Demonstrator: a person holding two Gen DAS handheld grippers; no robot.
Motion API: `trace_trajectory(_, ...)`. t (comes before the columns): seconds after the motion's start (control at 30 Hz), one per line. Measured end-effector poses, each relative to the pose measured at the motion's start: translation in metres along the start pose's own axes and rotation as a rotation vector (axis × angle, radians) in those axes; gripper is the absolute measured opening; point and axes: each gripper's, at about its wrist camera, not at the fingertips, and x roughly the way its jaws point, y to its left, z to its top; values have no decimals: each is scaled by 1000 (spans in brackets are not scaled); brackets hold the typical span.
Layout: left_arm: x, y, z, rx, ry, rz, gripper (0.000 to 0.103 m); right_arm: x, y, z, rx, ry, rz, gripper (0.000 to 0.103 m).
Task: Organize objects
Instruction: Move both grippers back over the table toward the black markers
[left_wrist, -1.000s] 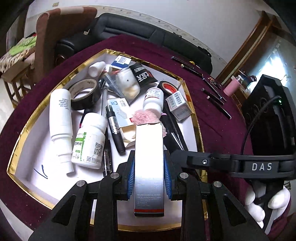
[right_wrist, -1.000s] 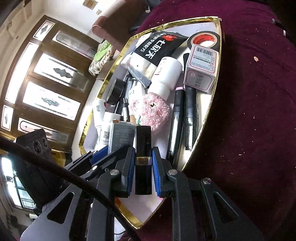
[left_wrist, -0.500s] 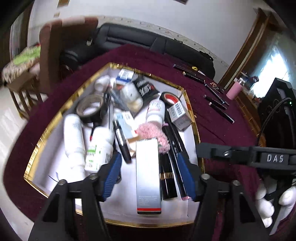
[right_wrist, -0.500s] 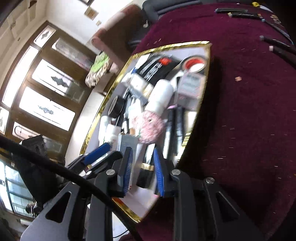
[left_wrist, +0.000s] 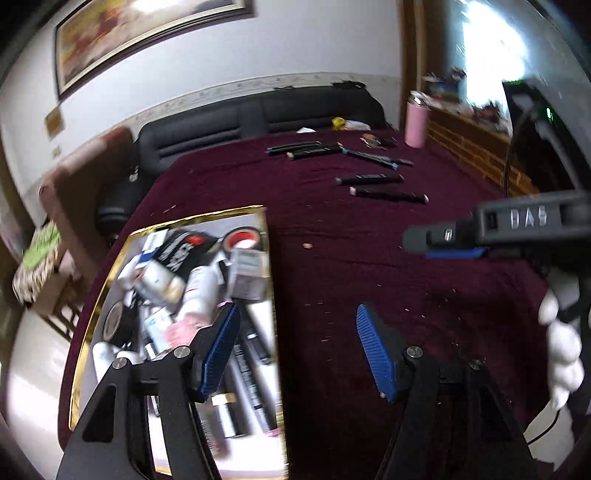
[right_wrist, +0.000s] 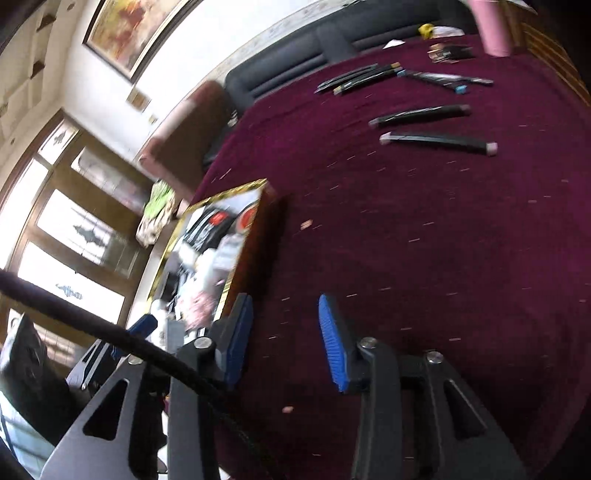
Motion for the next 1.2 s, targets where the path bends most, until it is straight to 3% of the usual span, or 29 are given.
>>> trace_trajectory(0.3, 20, -33, 13, 92, 63, 19, 59, -14, -50, 16, 86, -31, -40, 37)
trace_trajectory(0.83, 71, -55, 28, 134, 169, -1, 59, 2, -105, 59, 126, -25, -100, 36)
trace_trajectory(1.0, 91, -48, 34, 100, 214, -37, 59, 15, -109, 112, 36, -57, -146, 36)
trace_trajectory(1.1, 100, -40, 38, 63, 238, -70, 59, 37, -102, 137, -35, -24, -176, 36)
trace_trajectory(1.2, 104, -29, 47, 29, 239, -99, 59, 71, -86, 153, -169, 23, -272, 36)
